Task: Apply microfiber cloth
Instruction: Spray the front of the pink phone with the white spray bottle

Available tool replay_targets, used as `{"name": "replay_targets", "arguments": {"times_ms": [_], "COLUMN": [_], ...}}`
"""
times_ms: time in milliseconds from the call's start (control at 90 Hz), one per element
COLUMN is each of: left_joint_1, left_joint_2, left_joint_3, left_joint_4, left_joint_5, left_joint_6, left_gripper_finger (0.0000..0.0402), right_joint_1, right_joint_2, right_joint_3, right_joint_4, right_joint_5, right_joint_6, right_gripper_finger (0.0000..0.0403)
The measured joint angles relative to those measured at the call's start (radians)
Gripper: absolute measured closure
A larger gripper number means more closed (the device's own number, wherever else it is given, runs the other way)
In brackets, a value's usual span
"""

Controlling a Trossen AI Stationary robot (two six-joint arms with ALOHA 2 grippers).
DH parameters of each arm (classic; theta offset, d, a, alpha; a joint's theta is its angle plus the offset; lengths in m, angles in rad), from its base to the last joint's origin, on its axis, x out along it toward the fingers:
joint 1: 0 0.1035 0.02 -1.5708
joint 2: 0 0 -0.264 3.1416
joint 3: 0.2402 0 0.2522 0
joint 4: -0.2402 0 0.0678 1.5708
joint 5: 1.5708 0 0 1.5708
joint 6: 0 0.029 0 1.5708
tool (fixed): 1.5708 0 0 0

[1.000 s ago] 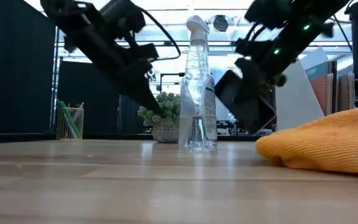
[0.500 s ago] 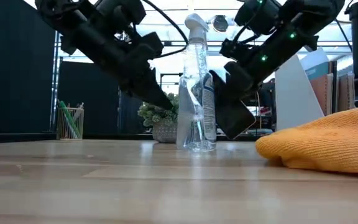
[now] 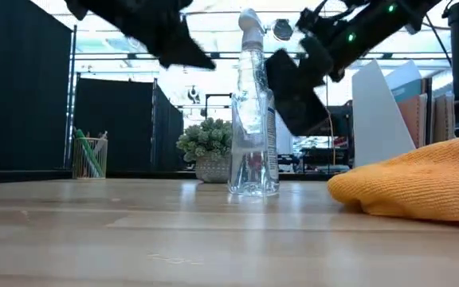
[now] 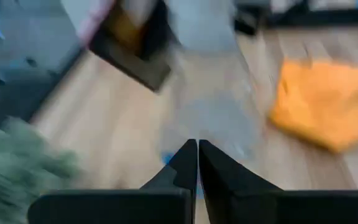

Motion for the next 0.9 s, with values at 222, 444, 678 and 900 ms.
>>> {"name": "replay_targets", "arguments": {"times_ms": [222, 444, 678, 900], "left_joint_1": [0.143, 0.246, 0.269, 0.264], "left_joint_2": [-0.016, 0.081, 0.093, 0.12], "left_joint_3": [0.022, 0.07, 0.086, 0.087], "left_joint_4": [-0.008, 0.037, 0.063, 0.167], "left_joint_5": [0.244, 0.576, 0.582, 0.585], "left_joint_6": [-0.058, -0.067, -0.011, 0.062], "left_gripper_finger": [0.0264, 0.0134, 0.0074, 0.007], "right_joint_1": [-0.033, -0.059, -0.03, 0.005], "right_joint_2": [-0.096, -0.099, -0.125, -0.12], "right_joint_3": [0.001, 0.001, 0.001, 0.001], "right_joint_4": [-0.005, -0.009, -0.011, -0.012], "right_joint_5": [0.028, 0.025, 0.021, 0.021], "right_joint_6": [-0.044, -0.071, -0.049, -0.022], "right_gripper_finger": [0.0387, 0.0387, 0.0387, 0.0387]}}
